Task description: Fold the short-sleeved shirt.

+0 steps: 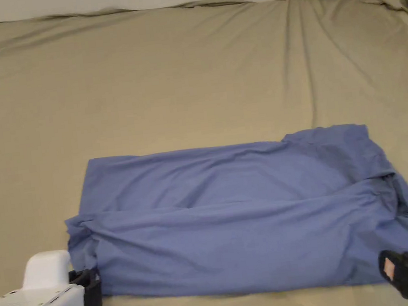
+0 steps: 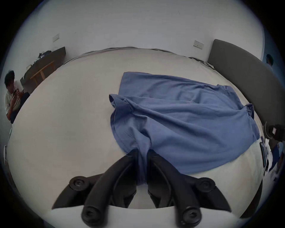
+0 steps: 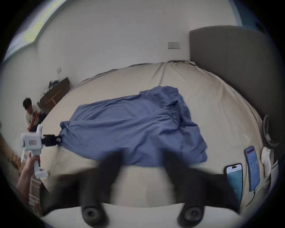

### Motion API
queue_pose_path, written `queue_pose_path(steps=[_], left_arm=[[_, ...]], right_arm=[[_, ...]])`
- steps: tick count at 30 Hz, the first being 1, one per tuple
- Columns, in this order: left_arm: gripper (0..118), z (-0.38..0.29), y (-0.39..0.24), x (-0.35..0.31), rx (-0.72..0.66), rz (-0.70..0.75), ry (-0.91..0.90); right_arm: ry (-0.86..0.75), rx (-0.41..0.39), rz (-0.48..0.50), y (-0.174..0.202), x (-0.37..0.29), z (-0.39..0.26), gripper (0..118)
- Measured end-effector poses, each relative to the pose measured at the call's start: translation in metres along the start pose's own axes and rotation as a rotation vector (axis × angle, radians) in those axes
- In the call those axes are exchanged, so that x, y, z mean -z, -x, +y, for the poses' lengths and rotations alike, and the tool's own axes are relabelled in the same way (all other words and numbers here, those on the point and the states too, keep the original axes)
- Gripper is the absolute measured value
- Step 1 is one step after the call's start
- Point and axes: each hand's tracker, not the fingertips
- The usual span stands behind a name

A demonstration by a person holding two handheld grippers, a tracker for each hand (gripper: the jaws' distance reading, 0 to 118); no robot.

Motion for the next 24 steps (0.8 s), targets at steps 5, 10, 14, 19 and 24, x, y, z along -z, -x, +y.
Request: queue_pose_path(steps=[5, 10, 14, 19, 24], left_arm=[[10, 0.005, -0.002, -0.005, -0.013, -0.003, 0.001], [10, 0.01, -0.012, -0.006, 0.004, 0.009, 0.017], [10, 0.013, -0.015, -0.004, 0.003, 0.008, 0.042], [10, 0.014, -0.014, -0.01, -0.023, -0.006, 0.047], [10, 0.016, -0.002, -0.037, -0.082, -0.057, 0.005]], right_arm=[[0.089, 0.035, -0.13, -0.056, 0.032, -0.001, 117], [0.165, 0.003, -0.175, -0.08, 0.081, -0.004, 111], [0.174, 0.008, -0.115, -0.074, 0.097, 0.0, 38], [0.149, -0.065, -0.11, -0.056, 0.094, 0.0, 15], [0.087, -0.016, -0.047, -0.059, 0.054, 0.008, 15]])
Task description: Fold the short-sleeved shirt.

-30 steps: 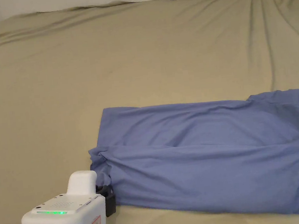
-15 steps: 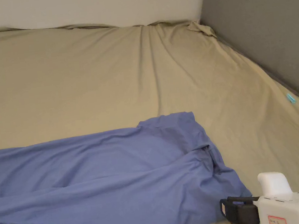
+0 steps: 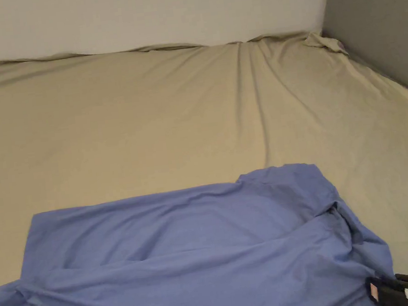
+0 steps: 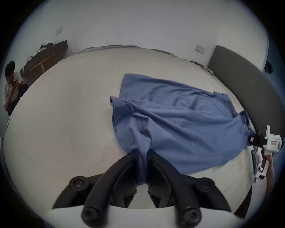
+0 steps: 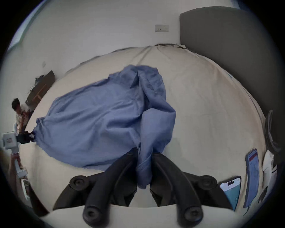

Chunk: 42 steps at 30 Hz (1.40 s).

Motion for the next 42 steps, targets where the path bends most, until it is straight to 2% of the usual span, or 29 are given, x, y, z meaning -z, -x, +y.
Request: queue_pose_path(steps=[3, 7, 11, 14, 17, 22, 23, 25, 26, 31, 33, 35, 36, 37, 38, 39, 40, 42], left_arm=[[9, 0.002, -0.006, -0.019, 0.012, -0.007, -0.009], [9, -0.003, -0.017, -0.052, 0.063, -0.004, -0.037], [9, -0.024, -0.009, -0.074, 0.095, 0.011, -0.028], [9, -0.053, -0.009, -0.082, 0.115, 0.015, 0.04], [9, -0.083, -0.014, -0.078, 0.123, 0.013, 0.11], [10, -0.1, -0.02, -0.058, 0.17, 0.043, 0.167], [26, -0.098, -0.017, -0.058, 0.154, 0.041, 0.164], [80, -0.095, -0.013, -0.063, 0.103, 0.036, 0.158], [84, -0.095, -0.012, -0.069, 0.105, 0.034, 0.146], [83, -0.088, -0.019, -0.139, 0.106, 0.086, -0.029], [66, -0.082, -0.023, -0.184, 0.048, 0.041, -0.186], [45, -0.073, -0.029, -0.218, 0.05, 0.029, -0.298], [8, -0.069, -0.031, -0.228, 0.05, 0.081, -0.343], [1, -0.067, -0.035, -0.237, 0.053, 0.144, -0.4], [1, -0.062, -0.036, -0.245, 0.088, 0.131, -0.401], [1, -0.057, -0.037, -0.25, 0.094, 0.128, -0.385], [1, -0.054, -0.042, -0.252, 0.101, 0.144, -0.399], [1, -0.049, -0.044, -0.255, 0.11, 0.142, -0.411]], right_arm=[[-0.024, 0.011, 0.031, -0.002, -0.025, 0.0, 15], [-0.055, -0.07, -0.001, 0.005, -0.057, -0.007, 15], [-0.043, -0.057, 0.019, -0.007, -0.088, -0.027, 15], [-0.003, -0.074, -0.009, -0.014, -0.103, -0.055, 15], [0.065, -0.06, -0.008, -0.021, -0.105, -0.083, 15], [0.118, -0.1, -0.035, -0.017, -0.086, -0.099, 15], [0.118, -0.1, -0.033, -0.017, -0.083, -0.1, 31], [0.123, -0.075, -0.033, -0.017, -0.085, -0.096, 100], [0.125, -0.061, -0.029, -0.016, -0.089, -0.094, 111], [-0.008, -0.063, -0.036, 0.002, -0.146, -0.079, 110], [-0.103, -0.069, -0.039, 0.017, -0.176, -0.069, 108], [-0.199, -0.092, -0.001, 0.032, -0.201, -0.062, 105], [-0.236, -0.106, 0.016, 0.04, -0.212, -0.059, 89], [-0.249, -0.121, 0.028, 0.046, -0.218, -0.056, 53], [-0.264, -0.114, 0.017, 0.053, -0.221, -0.056, 3], [-0.318, -0.127, -0.034, 0.057, -0.228, -0.058, 3], [-0.312, -0.159, 0.0, 0.06, -0.232, -0.057, 3], [-0.307, -0.155, 0.006, 0.065, -0.235, -0.056, 3]])
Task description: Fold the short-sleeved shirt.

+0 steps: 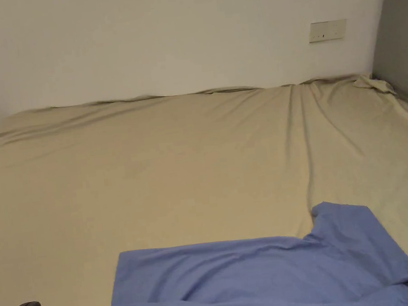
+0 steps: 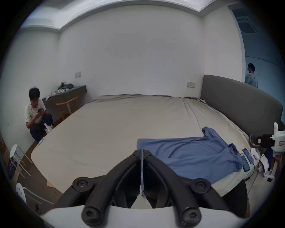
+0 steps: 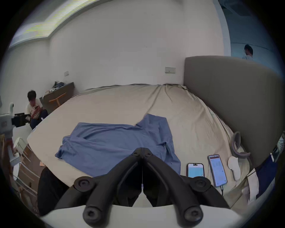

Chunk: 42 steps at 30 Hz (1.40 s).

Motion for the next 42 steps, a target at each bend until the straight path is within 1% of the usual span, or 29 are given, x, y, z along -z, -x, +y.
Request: queue_pose_path(steps=[2, 5, 7, 9, 10, 11, 12, 13, 14, 15, 17, 20, 21, 24, 27, 28, 30, 31, 32, 33, 34, 35, 37, 38, 39, 40, 41, 42], left_arm=[[1, 0.006, -0.004, 0.009, 0.003, -0.009, 0.003], [1, 0.013, -0.008, 0.037, 0.025, -0.015, 0.031], [1, 0.021, -0.009, 0.066, 0.024, -0.047, 0.081], [1, 0.026, -0.005, 0.103, 0.005, -0.113, 0.105], [4, 0.03, -0.003, 0.124, -0.008, -0.122, 0.129], [35, 0.035, -0.001, 0.15, -0.03, -0.121, 0.161], [73, 0.038, 0.001, 0.175, -0.032, -0.122, 0.182], [93, 0.041, 0.003, 0.201, -0.021, -0.124, 0.226], [93, 0.04, 0.005, 0.225, -0.004, -0.117, 0.241], [93, 0.041, 0.005, 0.252, 0.003, -0.099, 0.254], [93, 0.038, 0.008, 0.299, 0.001, -0.066, 0.34], [93, 0.022, 0.012, 0.363, -0.048, -0.075, 0.472], [93, 0.016, 0.01, 0.379, -0.037, -0.074, 0.514], [93, -0.002, 0.008, 0.412, -0.003, -0.074, 0.577], [93, -0.021, 0.011, 0.437, -0.009, -0.008, 0.65], [93, -0.026, 0.011, 0.439, -0.013, -0.015, 0.66], [92, -0.026, 0.013, 0.426, -0.03, -0.029, 0.581], [80, -0.024, 0.012, 0.421, -0.025, -0.044, 0.571], [50, -0.024, 0.011, 0.418, -0.034, -0.084, 0.558], [22, -0.023, 0.009, 0.415, -0.037, -0.093, 0.55], [7, -0.023, 0.008, 0.41, -0.04, -0.114, 0.54], [7, -0.023, 0.003, 0.408, -0.042, -0.106, 0.546], [7, -0.023, -0.004, 0.405, 0.003, -0.094, 0.537], [7, -0.019, -0.003, 0.4, -0.003, -0.101, 0.539], [6, -0.015, -0.003, 0.394, -0.017, -0.115, 0.532], [7, -0.012, -0.003, 0.388, -0.033, -0.126, 0.515], [7, -0.008, -0.002, 0.381, -0.044, -0.135, 0.494], [7, -0.004, 0.0, 0.376, -0.055, -0.141, 0.485]], right_arm=[[-0.004, 0.016, 0.022, 0.001, 0.002, 0.002, 3], [-0.003, 0.023, 0.03, -0.002, 0.011, 0.004, 3], [0.003, 0.013, 0.026, -0.001, 0.019, 0.007, 3], [0.013, 0.008, 0.03, -0.004, 0.032, 0.009, 3], [0.02, 0.009, 0.033, -0.005, 0.039, 0.011, 3], [0.03, 0.013, 0.039, -0.006, 0.047, 0.014, 3], [0.042, 0.014, 0.046, -0.008, 0.056, 0.017, 3], [0.051, 0.015, 0.042, -0.009, 0.067, 0.018, 3], [0.058, 0.012, 0.039, -0.01, 0.074, 0.02, 3], [0.068, 0.006, 0.034, -0.012, 0.083, 0.023, 3], [0.082, 0.001, 0.028, -0.013, 0.099, 0.026, 3], [0.111, -0.001, 0.018, -0.014, 0.12, 0.032, 3], [0.125, -0.006, 0.014, -0.013, 0.126, 0.034, 3], [0.143, -0.021, 0.015, -0.011, 0.142, 0.039, 3], [0.155, -0.038, 0.009, -0.009, 0.155, 0.042, 3], [0.155, -0.048, 0.006, -0.008, 0.157, 0.041, 3], [0.184, -0.075, 0.015, -0.005, 0.161, 0.04, 3], [0.194, -0.083, 0.015, -0.004, 0.163, 0.039, 3], [0.204, -0.09, 0.011, -0.004, 0.164, 0.036, 3], [0.211, -0.093, 0.011, -0.004, 0.165, 0.034, 3], [0.216, -0.091, 0.011, -0.005, 0.166, 0.033, 3], [0.221, -0.086, 0.011, -0.006, 0.167, 0.032, 3], [0.22, -0.073, 0.016, -0.01, 0.167, 0.033, 3], [0.213, -0.061, 0.016, -0.013, 0.168, 0.035, 3], [0.192, -0.033, 0.016, -0.019, 0.169, 0.039, 5], [0.182, -0.002, 0.011, -0.024, 0.172, 0.044, 26], [0.178, 0.033, -0.003, -0.032, 0.175, 0.051, 80], [0.194, 0.069, -0.014, -0.04, 0.184, 0.057, 110]])
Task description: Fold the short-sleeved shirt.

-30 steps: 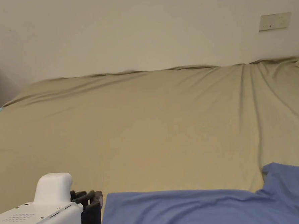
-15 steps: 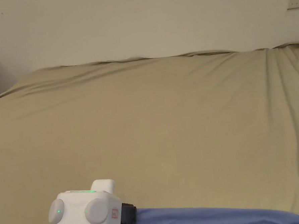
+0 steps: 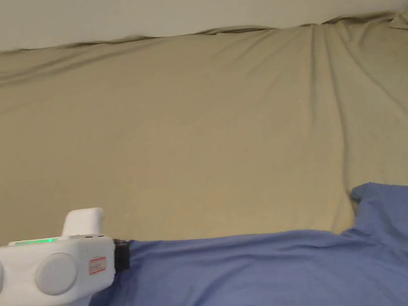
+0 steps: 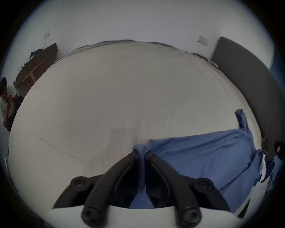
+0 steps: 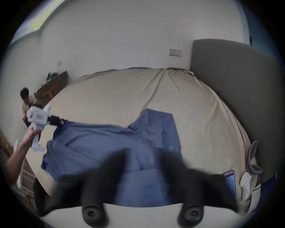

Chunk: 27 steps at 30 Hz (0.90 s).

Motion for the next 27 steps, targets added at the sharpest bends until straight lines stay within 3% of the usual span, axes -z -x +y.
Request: queue_pose_path(steps=[1, 3, 5, 7, 11, 15, 16, 18, 19, 20, 21, 22, 24, 27], left_arm=[[7, 0.001, 0.0, -0.004, -0.004, 0.0, -0.006], [7, 0.002, 0.001, -0.012, -0.01, -0.01, -0.018], [7, 0.003, 0.002, -0.015, -0.018, -0.013, -0.025], [7, 0.004, 0.003, -0.016, -0.03, -0.022, -0.025], [7, 0.001, -0.003, -0.019, -0.037, -0.014, -0.028], [7, 0.001, -0.008, -0.019, -0.041, -0.017, -0.028], [7, 0.002, -0.009, -0.019, -0.042, -0.017, -0.027], [7, 0.002, -0.011, -0.018, -0.04, -0.018, -0.022], [7, 0.002, -0.011, -0.018, -0.039, -0.018, -0.021], [7, 0.003, -0.011, -0.018, -0.037, -0.016, -0.021], [7, 0.004, -0.011, -0.02, -0.035, -0.018, -0.021], [7, 0.004, -0.012, -0.022, -0.032, -0.02, -0.024], [7, 0.007, -0.013, -0.026, -0.024, -0.014, -0.035], [7, 0.008, -0.014, -0.04, -0.026, -0.02, -0.052]], right_arm=[[0.017, 0.022, 0.0, -0.006, 0.007, 0.006, 117], [-0.018, 0.078, 0.04, -0.023, 0.021, 0.02, 117], [0.055, 0.137, 0.03, -0.04, 0.049, 0.035, 117], [0.104, 0.147, 0.014, -0.055, 0.083, 0.048, 117], [0.257, 0.149, -0.111, -0.074, 0.17, 0.06, 117], [0.394, 0.205, -0.084, -0.075, 0.229, 0.057, 115], [0.416, 0.195, -0.074, -0.072, 0.236, 0.057, 111], [0.49, 0.164, -0.075, -0.066, 0.247, 0.054, 77], [0.495, 0.097, -0.154, -0.062, 0.248, 0.053, 68], [0.452, 0.025, -0.141, -0.059, 0.241, 0.056, 60], [0.458, 0.018, -0.122, -0.057, 0.238, 0.059, 39], [0.462, 0.014, -0.119, -0.056, 0.236, 0.061, 6], [0.434, 0.045, -0.122, -0.054, 0.228, 0.06, 5], [0.374, 0.009, -0.114, -0.051, 0.21, 0.062, 5]])
